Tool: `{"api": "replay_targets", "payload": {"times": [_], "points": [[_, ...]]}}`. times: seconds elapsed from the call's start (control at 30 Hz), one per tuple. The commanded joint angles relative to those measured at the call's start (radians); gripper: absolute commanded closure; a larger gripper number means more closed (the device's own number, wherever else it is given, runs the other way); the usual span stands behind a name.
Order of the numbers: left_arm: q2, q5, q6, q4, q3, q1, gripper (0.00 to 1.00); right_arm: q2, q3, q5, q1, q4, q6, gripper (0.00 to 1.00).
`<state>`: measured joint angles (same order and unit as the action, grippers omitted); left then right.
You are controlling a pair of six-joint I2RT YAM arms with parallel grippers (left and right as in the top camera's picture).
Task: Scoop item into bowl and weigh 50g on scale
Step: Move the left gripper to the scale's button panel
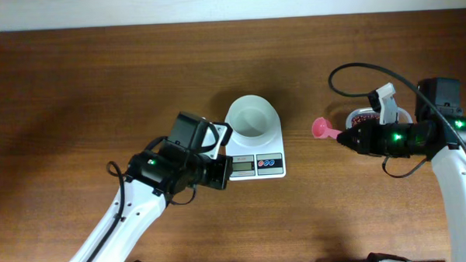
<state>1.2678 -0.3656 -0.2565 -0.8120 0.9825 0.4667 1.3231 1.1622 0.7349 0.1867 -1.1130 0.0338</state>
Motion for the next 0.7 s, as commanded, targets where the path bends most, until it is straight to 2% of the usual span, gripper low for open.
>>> {"api": "replay_targets", "payload": {"times": [0.0, 0.17, 0.23, 0.33, 0.5, 0.67], "points": [[-0.004, 0.084, 0.007, 0.046, -0.021, 0.05, 1.0, -0.008, 0.006, -0.014, 0.005, 0.005, 0.042, 0.96], [0.04, 0.129, 0.004, 0.102, -0.021, 0.155, 1.0, -0.008, 0.006, -0.09, 0.005, 0.004, 0.042, 0.96], [0.093, 0.193, 0.004, 0.143, -0.021, 0.223, 1.0, -0.008, 0.006, -0.098, 0.005, 0.003, 0.042, 0.96], [0.193, 0.207, 0.004, 0.224, -0.021, 0.293, 1.0, -0.008, 0.006, -0.12, 0.005, 0.002, 0.042, 0.96], [0.285, 0.33, 0.004, 0.351, -0.021, 0.327, 1.0, -0.008, 0.006, -0.12, 0.005, 0.002, 0.042, 0.96], [0.346, 0.338, 0.004, 0.395, -0.021, 0.334, 1.0, -0.008, 0.006, -0.12, 0.005, 0.009, 0.042, 0.96]]}}
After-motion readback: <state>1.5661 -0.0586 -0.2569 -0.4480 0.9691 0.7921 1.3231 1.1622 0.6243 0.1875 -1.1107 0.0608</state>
